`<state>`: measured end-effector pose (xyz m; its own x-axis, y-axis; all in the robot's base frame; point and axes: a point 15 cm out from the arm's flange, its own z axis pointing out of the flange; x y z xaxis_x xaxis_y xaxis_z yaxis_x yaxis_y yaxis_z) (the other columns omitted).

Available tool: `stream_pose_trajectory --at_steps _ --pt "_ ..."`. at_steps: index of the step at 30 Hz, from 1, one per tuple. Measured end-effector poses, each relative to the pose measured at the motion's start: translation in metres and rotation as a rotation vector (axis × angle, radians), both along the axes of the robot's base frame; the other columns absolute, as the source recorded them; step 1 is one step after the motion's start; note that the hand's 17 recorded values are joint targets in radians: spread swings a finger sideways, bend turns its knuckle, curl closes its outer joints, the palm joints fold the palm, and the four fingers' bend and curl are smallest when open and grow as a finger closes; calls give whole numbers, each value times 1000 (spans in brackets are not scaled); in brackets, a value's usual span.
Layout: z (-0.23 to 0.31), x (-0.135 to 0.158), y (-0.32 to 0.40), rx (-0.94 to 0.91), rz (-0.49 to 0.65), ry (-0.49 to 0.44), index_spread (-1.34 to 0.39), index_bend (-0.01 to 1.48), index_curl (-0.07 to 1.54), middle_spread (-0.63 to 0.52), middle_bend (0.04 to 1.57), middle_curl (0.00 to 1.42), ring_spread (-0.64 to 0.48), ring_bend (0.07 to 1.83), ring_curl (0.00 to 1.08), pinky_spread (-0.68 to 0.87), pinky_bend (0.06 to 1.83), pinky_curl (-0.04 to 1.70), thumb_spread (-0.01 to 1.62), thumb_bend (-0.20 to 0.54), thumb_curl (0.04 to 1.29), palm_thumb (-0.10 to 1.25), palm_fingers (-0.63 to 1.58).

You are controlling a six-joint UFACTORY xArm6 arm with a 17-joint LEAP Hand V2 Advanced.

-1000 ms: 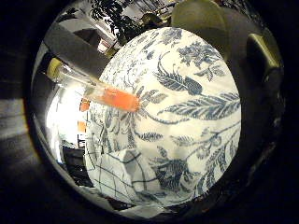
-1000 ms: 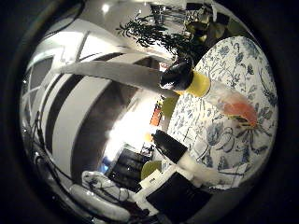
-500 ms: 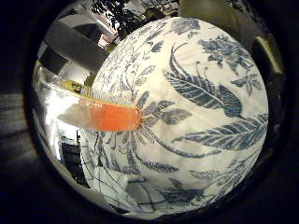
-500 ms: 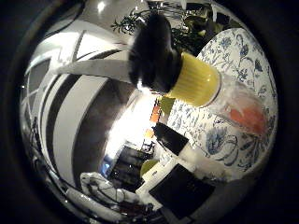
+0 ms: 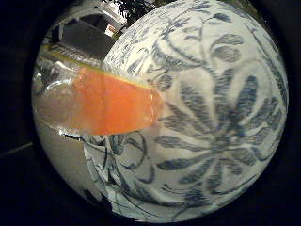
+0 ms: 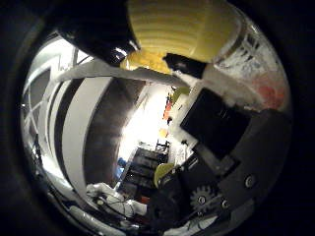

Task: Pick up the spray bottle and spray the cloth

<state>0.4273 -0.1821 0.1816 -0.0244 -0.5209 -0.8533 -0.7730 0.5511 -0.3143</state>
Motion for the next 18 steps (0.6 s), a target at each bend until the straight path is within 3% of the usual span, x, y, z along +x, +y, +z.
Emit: stream_pose_trajectory --at_steps 2,7,14,18 --pt "2 3 8 8 16 -1 -312 778 658 -141 1053 634 -191 1172 495 -315 1170 387 966 -10 422 907 1351" --pt "19 10 15 11 30 -34 -259 1009 754 -115 1233 681 -185 1322 567 -239 1324 501 919 -10 493 1020 1253" --pt "72 12 18 -42 32 -68 -207 1137 776 -99 1340 682 -181 1418 622 -180 1380 638 900 -14 567 1084 1162" --pt "103 4 34 -131 90 -49 -197 1160 769 -95 1368 671 -184 1430 639 -167 1368 710 894 -16 595 1082 1143"
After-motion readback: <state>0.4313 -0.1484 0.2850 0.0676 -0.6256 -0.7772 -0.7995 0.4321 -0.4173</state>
